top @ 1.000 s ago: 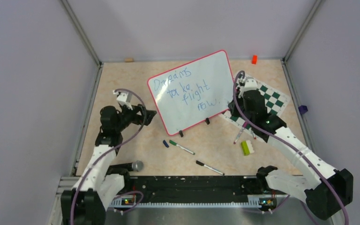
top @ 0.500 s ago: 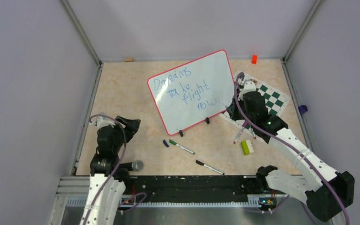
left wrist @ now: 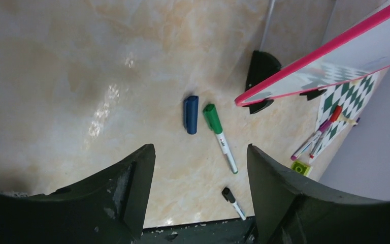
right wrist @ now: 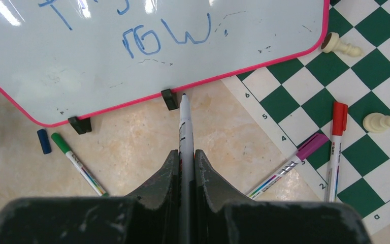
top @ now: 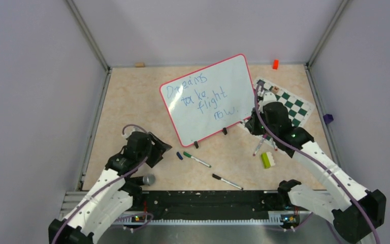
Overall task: Write a sentence on the whiteboard
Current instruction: Pick up the pen cap from the center of the board.
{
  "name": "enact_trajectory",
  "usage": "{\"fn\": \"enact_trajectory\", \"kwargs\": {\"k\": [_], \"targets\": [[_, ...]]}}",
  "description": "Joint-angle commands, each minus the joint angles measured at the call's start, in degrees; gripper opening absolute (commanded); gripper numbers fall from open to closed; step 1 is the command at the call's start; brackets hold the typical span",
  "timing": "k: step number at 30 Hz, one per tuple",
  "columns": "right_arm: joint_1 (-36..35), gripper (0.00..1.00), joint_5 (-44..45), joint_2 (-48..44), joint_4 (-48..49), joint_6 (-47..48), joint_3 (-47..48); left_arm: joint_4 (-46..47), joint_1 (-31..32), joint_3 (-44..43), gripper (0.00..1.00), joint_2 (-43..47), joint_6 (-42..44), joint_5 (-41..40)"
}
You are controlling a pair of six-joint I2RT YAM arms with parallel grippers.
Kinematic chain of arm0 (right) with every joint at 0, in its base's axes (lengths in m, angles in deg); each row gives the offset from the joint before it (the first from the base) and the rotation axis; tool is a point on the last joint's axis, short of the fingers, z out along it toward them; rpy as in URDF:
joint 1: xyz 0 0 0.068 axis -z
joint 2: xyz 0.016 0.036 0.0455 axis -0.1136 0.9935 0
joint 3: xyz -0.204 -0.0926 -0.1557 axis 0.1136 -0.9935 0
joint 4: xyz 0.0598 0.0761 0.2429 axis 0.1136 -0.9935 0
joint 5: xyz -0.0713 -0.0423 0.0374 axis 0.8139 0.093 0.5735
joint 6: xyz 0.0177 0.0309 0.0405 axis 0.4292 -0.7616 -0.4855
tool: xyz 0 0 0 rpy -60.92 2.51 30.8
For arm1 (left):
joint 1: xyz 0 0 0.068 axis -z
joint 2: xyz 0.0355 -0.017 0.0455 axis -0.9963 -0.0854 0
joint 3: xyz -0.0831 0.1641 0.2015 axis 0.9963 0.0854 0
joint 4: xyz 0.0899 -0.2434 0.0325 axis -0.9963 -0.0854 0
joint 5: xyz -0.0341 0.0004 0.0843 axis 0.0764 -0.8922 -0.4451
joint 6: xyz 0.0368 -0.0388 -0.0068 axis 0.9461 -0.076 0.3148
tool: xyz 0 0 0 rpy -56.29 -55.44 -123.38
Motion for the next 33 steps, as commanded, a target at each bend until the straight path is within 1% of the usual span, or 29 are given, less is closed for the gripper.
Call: {"fn": "enact_trajectory", "kwargs": {"k": [1, 2, 4, 5, 8, 9, 11, 14, 19, 28, 33], "targets": [[0.5, 0.0, -1.6, -2.9, 3.2, 0.1, -1.3, 1.4, 6.9, -2.5, 0.71, -5.3, -9.7, -9.2], [0.5, 0.0, -1.5, -2.9, 3.2, 0.0, -1.4, 0.8, 8.2, -3.7, 0.7, -7.8, -10.9, -10.5], [0.5, 0.0, -1.4, -3.0, 3.2, 0.0, -1.3, -1.6, 10.7, -7.6, 0.65, -14.2, -13.1, -12.4], [0.5, 0.0, -1.5, -3.0, 3.2, 0.0, -1.3, -4.2, 12.0, -10.1, 0.63, -19.6, -13.8, -13.5], [0.5, 0.0, -1.4, -3.5, 3.2, 0.1, -1.3, -14.7, 14.9, -20.1, 0.57, -31.7, -15.3, -17.7], [0.5, 0.0, -1.4, -3.7, 3.2, 0.0, -1.3, -17.4, 15.7, -22.9, 0.56, -34.8, -15.6, -18.7], [0.5, 0.0, -1.2, -4.1, 3.2, 0.1, -1.5, -18.4, 16.5, -25.6, 0.55, -38.3, -15.7, -18.9], [0.5, 0.0, -1.3, -4.7, 3.3, -0.1, -2.0, -15.4, 17.1, -25.5, 0.54, -39.9, -16.2, -18.0], [0.5, 0.0, -1.9, -5.4, 3.4, -0.4, -2.6, -15.2, 17.1, -24.6, 0.52, -40.2, -17.5, -19.6], [0.6, 0.0, -2.5, -5.0, 4.2, -0.4, -2.4, -4.1, 17.1, -17.3, 0.48, -39.5, -17.0, -15.5], [0.5, 0.0, -2.6, -4.9, 4.3, -0.4, -2.5, -3.5, 17.1, -17.0, 0.47, -40.0, -17.0, -16.4]]}}
